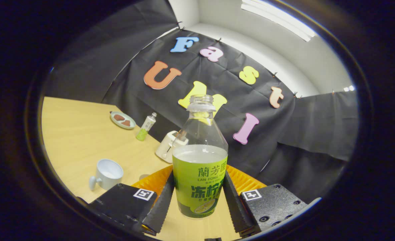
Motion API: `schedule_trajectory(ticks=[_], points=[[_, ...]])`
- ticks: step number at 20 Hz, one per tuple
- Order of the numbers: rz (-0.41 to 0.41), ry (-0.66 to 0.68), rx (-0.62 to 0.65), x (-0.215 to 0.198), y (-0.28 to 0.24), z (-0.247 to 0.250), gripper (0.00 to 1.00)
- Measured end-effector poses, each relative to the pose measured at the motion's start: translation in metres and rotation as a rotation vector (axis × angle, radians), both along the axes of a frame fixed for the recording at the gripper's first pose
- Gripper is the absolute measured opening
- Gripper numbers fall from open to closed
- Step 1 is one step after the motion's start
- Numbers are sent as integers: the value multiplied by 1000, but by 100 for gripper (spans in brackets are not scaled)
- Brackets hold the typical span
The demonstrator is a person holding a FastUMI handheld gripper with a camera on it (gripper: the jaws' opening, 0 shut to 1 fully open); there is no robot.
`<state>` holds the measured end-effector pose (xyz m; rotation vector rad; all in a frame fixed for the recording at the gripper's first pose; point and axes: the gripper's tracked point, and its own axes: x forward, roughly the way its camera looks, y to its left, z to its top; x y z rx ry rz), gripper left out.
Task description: Take the bottle from table, then pour the juice into the cup, finally place the bottle on the coaster
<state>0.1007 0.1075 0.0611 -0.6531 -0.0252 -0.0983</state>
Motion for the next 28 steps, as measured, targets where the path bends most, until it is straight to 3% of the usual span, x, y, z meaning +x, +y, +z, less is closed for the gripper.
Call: schedule_trajectory(ticks=[7, 13, 19, 21, 28], points=[[-116, 16, -314, 41, 6, -2, 81], [-134, 66, -522, 58, 11, -14, 81], [-152, 51, -760, 63, 8, -25, 81], [-200, 23, -845, 62, 3, -20, 81], [-218, -14, -1041, 65, 10, -16, 81]])
